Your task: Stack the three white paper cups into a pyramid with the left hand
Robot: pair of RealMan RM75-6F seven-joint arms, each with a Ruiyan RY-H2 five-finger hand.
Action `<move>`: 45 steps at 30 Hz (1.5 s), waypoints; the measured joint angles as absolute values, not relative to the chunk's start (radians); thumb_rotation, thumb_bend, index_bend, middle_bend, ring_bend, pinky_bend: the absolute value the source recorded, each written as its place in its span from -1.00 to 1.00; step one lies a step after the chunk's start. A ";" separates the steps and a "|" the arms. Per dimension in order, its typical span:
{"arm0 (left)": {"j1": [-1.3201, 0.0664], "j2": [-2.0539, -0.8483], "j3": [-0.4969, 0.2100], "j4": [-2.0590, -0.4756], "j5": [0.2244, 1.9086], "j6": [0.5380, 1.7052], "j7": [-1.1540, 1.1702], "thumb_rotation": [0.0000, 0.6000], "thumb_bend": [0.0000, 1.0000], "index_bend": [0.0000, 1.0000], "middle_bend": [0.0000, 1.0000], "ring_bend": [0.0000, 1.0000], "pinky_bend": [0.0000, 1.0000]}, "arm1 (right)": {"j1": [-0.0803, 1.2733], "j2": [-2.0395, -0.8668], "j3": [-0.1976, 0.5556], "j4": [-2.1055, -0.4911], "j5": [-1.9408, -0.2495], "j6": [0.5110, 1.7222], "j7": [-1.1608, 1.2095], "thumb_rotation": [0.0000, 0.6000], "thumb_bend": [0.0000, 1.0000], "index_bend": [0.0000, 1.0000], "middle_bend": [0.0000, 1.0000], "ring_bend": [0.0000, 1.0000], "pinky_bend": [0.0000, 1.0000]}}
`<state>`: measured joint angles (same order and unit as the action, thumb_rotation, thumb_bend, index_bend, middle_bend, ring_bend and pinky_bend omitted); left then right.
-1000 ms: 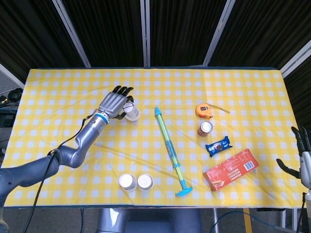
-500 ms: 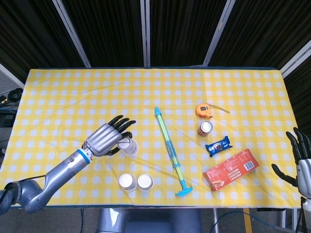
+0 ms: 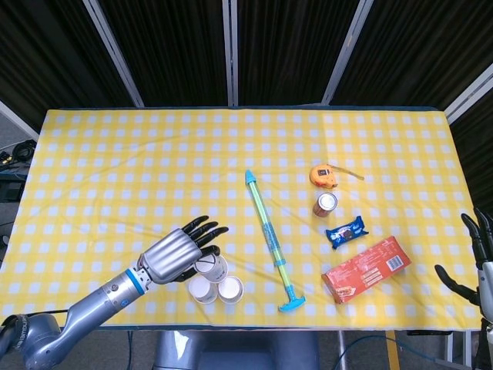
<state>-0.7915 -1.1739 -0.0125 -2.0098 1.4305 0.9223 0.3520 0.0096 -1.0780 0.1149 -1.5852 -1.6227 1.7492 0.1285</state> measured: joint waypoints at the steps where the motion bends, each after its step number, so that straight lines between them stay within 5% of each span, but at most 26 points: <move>1: -0.792 -1.177 -0.013 -2.015 1.430 0.920 0.353 1.00 -0.08 -0.14 -1.00 -1.00 -1.00 | 0.008 -1.077 0.115 -1.586 -1.624 1.753 0.131 1.00 -0.83 -0.83 -1.00 -1.00 -1.00; 19: -0.815 -1.195 0.014 -2.066 1.368 0.847 0.481 1.00 -0.09 -0.16 -1.00 -1.00 -1.00 | -0.003 -1.065 0.122 -1.590 -1.631 1.776 0.157 1.00 -0.83 -0.83 -1.00 -1.00 -1.00; 29: -0.825 -1.194 0.011 -2.082 1.322 0.838 0.514 1.00 -0.26 -0.72 -1.00 -1.00 -1.00 | -0.004 -1.064 0.125 -1.590 -1.633 1.779 0.158 1.00 -0.83 -0.83 -1.00 -1.00 -1.00; 38: -0.785 -1.147 0.003 -2.100 1.364 0.913 0.452 1.00 -0.27 -0.85 -1.00 -1.00 -1.00 | -0.003 -1.067 0.122 -1.588 -1.640 1.775 0.151 1.00 -0.83 -0.83 -1.00 -1.00 -1.00; 45: -0.650 -1.135 0.042 -2.053 1.462 1.125 0.455 1.00 -0.27 -0.86 -1.00 -1.00 -1.00 | 0.011 -1.084 0.114 -1.574 -1.629 1.726 0.121 1.00 -0.83 -0.83 -1.00 -1.00 -1.00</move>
